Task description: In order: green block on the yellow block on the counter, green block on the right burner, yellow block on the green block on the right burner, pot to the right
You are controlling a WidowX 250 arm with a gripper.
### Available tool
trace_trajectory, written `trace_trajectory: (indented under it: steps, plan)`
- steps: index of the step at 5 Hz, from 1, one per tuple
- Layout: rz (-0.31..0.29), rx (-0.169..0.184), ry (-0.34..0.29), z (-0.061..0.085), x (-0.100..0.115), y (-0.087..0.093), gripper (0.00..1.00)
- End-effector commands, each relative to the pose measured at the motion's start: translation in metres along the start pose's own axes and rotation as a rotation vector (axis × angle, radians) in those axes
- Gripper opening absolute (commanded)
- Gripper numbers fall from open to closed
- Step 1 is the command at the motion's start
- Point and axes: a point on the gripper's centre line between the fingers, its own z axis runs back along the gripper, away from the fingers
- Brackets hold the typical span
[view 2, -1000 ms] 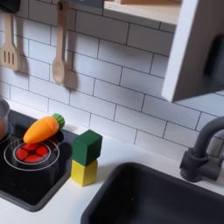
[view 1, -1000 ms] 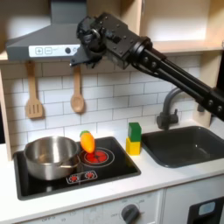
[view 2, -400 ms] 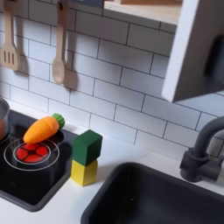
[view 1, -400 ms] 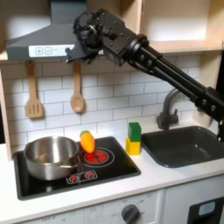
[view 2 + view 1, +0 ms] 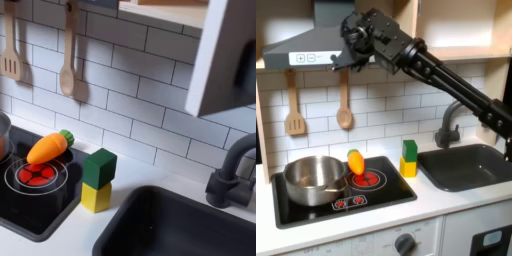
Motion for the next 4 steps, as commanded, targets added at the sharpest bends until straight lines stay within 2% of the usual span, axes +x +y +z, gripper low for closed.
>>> trace_trajectory:
  steps: [1, 2, 4]
  plan:
    - [0.011, -0.002, 0.011, -0.0086, 0.0093, 0.0011, 0.00]
    - [0.016, 0.019, 0.008, -0.0104, 0.0128, 0.0084, 0.00]
    - [0.038, 0.000, 0.021, -0.0165, 0.0117, 0.0008, 0.00]
